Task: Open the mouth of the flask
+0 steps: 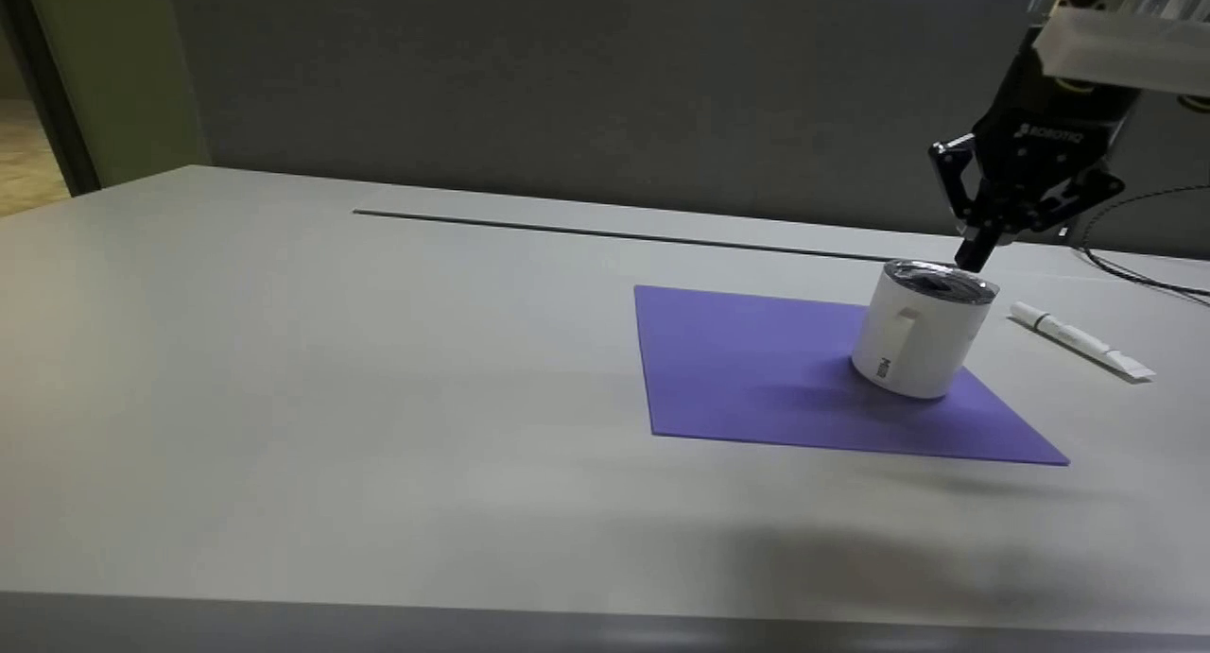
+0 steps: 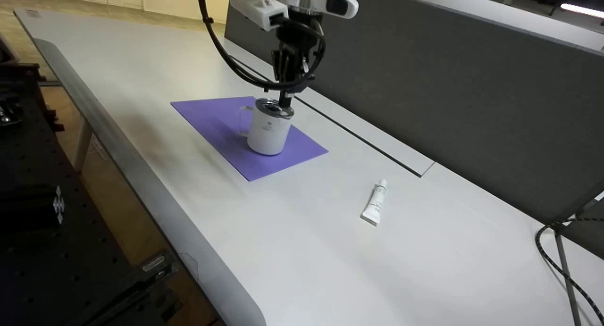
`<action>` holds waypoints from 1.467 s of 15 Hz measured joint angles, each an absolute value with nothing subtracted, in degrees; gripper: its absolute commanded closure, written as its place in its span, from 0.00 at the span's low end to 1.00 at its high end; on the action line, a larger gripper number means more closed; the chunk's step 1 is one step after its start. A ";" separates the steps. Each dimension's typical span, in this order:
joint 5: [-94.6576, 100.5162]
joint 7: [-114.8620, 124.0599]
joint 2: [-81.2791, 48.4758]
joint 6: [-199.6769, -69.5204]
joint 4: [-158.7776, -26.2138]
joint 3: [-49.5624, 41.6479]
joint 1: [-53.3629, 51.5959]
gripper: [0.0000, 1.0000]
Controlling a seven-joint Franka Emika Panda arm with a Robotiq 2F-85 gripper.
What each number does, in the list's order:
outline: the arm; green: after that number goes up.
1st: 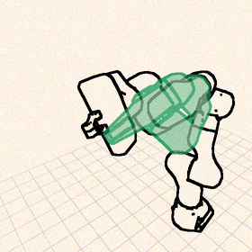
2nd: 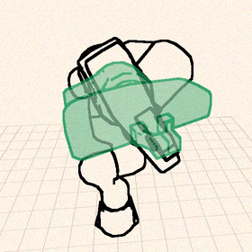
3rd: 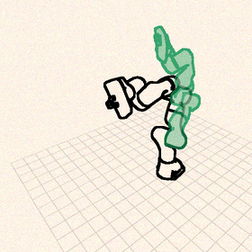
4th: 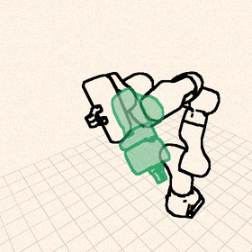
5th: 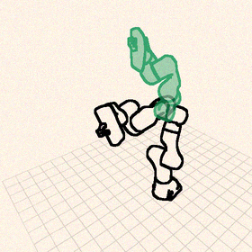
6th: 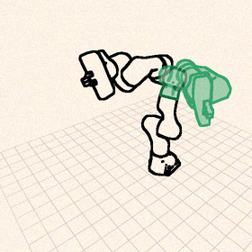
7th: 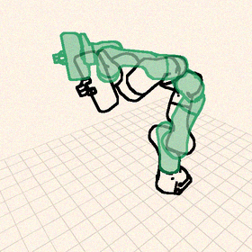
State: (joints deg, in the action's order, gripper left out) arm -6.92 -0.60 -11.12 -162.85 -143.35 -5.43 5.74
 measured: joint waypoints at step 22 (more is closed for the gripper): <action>-6.41 4.21 -13.77 -164.33 -142.54 -4.59 4.18 1.00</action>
